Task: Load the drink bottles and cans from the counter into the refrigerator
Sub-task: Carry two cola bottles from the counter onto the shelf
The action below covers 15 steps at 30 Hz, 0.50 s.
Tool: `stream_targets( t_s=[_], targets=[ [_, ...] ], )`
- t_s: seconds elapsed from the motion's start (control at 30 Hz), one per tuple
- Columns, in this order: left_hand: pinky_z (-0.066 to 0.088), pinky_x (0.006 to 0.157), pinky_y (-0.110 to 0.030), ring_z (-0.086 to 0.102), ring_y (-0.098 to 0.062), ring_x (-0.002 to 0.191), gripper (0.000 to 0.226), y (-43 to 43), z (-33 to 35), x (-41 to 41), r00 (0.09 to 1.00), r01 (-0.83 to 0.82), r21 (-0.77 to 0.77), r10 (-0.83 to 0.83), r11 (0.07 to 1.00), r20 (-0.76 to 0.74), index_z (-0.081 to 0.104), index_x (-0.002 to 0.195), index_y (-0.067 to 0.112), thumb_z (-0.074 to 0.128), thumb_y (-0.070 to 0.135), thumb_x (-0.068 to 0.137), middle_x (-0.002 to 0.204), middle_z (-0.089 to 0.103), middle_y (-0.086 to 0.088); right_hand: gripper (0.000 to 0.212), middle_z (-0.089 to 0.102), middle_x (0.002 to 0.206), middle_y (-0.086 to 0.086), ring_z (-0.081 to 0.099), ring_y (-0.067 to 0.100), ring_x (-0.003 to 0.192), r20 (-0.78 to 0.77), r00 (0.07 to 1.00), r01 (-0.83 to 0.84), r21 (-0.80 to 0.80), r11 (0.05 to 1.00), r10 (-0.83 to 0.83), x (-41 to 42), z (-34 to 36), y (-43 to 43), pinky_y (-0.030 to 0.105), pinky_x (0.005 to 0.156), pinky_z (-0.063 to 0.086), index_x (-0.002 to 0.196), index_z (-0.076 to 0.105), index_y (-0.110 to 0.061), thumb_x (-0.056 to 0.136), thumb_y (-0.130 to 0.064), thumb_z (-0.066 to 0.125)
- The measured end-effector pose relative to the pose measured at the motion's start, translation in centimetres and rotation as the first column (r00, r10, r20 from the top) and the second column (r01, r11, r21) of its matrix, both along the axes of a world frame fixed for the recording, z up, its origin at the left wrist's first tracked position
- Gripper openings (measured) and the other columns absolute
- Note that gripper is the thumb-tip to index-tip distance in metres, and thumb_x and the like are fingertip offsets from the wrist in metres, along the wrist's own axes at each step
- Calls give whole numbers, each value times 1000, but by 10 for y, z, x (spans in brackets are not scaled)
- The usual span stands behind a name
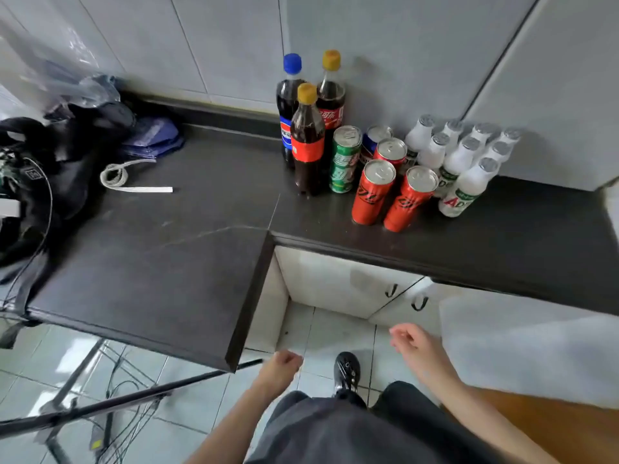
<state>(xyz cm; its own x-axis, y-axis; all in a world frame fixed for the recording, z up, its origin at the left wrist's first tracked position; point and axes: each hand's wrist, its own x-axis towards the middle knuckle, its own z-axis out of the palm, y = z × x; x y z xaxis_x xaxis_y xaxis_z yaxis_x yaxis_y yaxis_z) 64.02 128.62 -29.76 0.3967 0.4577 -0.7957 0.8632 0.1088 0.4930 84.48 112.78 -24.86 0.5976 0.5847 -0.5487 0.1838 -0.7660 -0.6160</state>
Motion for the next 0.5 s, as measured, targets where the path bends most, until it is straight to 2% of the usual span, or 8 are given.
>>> stream_targets(
  t_s=[0.13,0.23,0.33,0.43,0.5],
  targets=[
    [39,67,-28,53,-17,75,22,41,47,75,951,-203,40,187,978,246,57,85,13,49,32,92,81,59,-4,17,69,83,-13,64,2,85,17,1000,13,304,953,-20,48,60,73,21,79,48,87,61,-36,90,-21,53],
    [46,78,-18,62,-10,86,16,70,87,110,825,-388,125,284,913,488,64,91,22,51,30,94,90,67,6,20,69,83,-11,65,4,84,-9,998,51,494,868,-54,76,96,116,24,80,49,90,63,-33,90,-17,52],
    [46,77,-12,63,-4,88,16,101,120,136,709,-502,238,238,831,664,64,93,31,49,31,92,92,67,11,21,69,84,-9,66,6,84,30,999,19,590,807,-46,94,116,146,26,79,51,90,63,-31,92,-14,51],
    [41,78,-9,58,-1,94,19,135,143,158,661,-577,387,133,719,739,61,100,28,43,27,94,100,60,11,21,68,80,-10,65,6,82,67,993,30,651,758,-97,108,131,170,19,76,50,87,63,-31,89,-16,49],
    [37,78,-4,54,2,95,20,155,152,172,623,-619,427,81,659,778,53,102,42,42,28,94,104,54,19,25,67,78,-9,65,8,82,86,986,48,670,740,-142,115,137,182,21,77,51,88,63,-32,92,-12,49]
  ],
)
